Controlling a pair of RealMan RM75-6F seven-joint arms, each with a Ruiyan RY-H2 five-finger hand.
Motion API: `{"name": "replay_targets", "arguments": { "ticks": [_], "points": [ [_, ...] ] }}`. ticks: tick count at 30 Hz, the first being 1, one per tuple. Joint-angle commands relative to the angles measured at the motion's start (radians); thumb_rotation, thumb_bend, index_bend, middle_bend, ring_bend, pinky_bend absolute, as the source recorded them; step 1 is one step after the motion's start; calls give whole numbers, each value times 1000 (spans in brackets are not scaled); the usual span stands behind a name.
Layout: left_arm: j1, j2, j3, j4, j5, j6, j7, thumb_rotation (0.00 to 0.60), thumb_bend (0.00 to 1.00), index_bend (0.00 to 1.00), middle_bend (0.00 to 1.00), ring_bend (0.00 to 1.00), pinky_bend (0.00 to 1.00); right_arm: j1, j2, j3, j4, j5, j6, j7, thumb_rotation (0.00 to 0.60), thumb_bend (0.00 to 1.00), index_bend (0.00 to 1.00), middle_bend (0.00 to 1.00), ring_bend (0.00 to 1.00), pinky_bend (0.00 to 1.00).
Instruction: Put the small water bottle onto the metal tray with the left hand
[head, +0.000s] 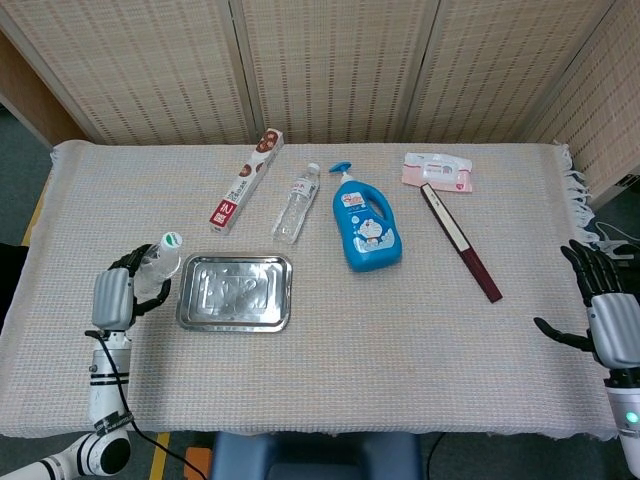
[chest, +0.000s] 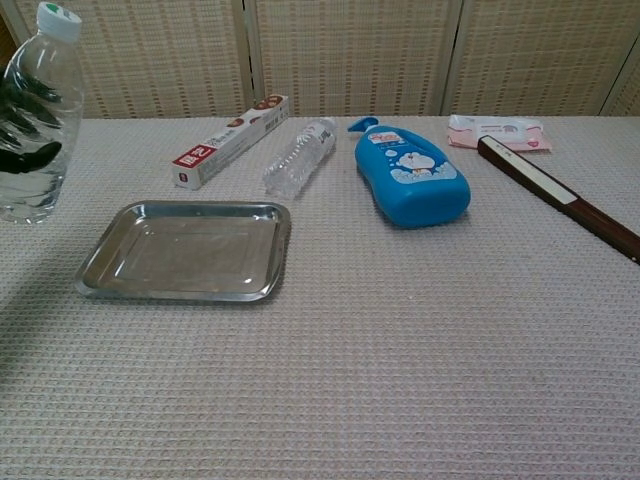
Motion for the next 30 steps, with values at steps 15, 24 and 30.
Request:
{"name": "replay_targets", "arguments": {
  "ticks": [15,24,30],
  "points": [
    [-98,111,-120,-28,-72,-55,-81,600,485,530,662,497,483,0,4,0,-9,8,-8,-4,600,59,57,0,0,31],
    [-76,7,-15,135,-67,-60,-70,600,482,530,664,497,482,4,-1,-5,-6,5,-19,-15,600,59,57,0,0,31],
    [-150,50,-94,90,13,0,-47,600,484,530,664,497,482,4,2,-5,-10,5,-19,-17,600,60,57,0,0,31]
  ]
}}
